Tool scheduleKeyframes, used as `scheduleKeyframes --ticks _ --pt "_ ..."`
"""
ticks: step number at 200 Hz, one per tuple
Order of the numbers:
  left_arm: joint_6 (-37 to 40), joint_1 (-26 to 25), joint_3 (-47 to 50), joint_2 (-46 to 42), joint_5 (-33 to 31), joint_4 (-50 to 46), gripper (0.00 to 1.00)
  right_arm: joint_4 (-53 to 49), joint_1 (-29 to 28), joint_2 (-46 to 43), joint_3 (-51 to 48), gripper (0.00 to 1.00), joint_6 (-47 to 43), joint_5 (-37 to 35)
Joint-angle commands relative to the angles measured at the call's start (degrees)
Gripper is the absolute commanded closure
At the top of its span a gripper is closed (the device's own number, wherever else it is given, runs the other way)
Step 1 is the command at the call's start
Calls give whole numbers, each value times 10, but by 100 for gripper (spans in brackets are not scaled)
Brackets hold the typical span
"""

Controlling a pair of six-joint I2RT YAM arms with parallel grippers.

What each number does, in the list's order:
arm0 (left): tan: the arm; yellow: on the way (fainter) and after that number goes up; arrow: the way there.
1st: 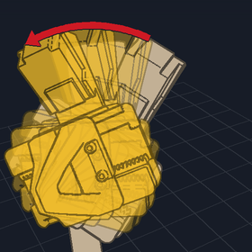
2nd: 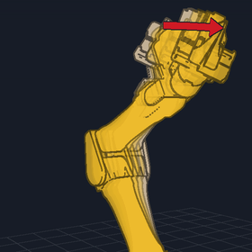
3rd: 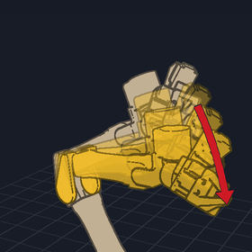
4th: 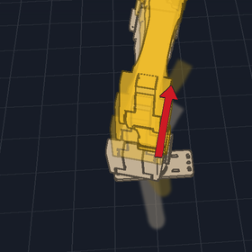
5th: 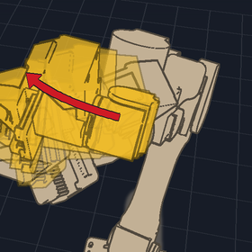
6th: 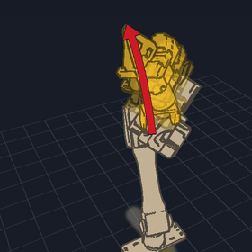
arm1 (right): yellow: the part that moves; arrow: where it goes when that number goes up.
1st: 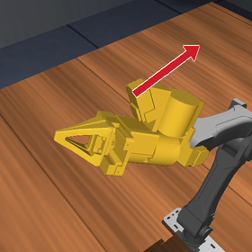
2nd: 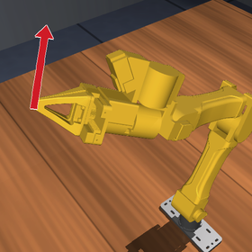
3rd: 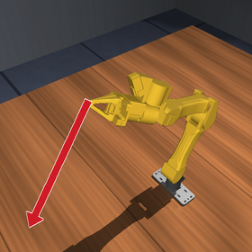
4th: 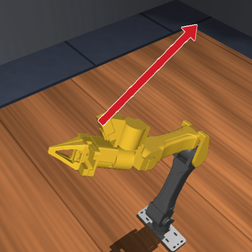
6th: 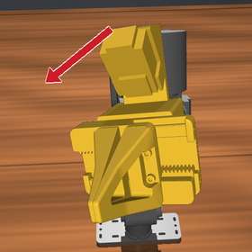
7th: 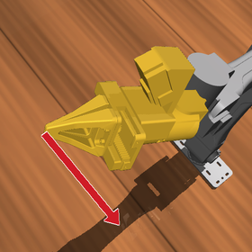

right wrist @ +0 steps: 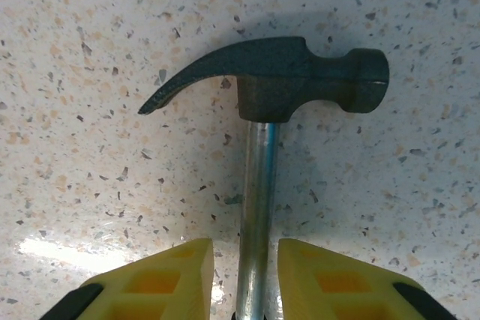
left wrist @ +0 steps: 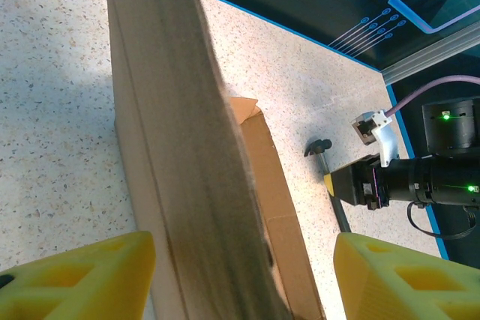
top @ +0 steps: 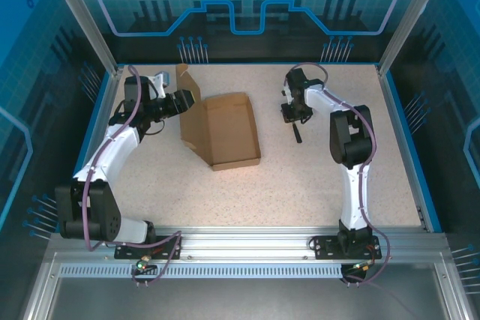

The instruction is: Fold the paper box

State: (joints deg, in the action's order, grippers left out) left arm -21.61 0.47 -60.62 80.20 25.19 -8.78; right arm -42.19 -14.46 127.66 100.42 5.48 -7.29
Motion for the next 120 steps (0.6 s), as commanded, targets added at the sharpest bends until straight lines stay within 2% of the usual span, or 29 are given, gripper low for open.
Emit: scheduleKeyframes --ticks 1,69,120 --pt "18 -5 -12 -16 10 -5 35 -34 3 18 23 73 -4 -1" --pt "20 -5 -6 -22 11 -2 35 -69 3 50 62 77 -2 -2" --pt "19 -5 -7 -24 12 -1 35 -51 2 31 43 87 -5 -2"
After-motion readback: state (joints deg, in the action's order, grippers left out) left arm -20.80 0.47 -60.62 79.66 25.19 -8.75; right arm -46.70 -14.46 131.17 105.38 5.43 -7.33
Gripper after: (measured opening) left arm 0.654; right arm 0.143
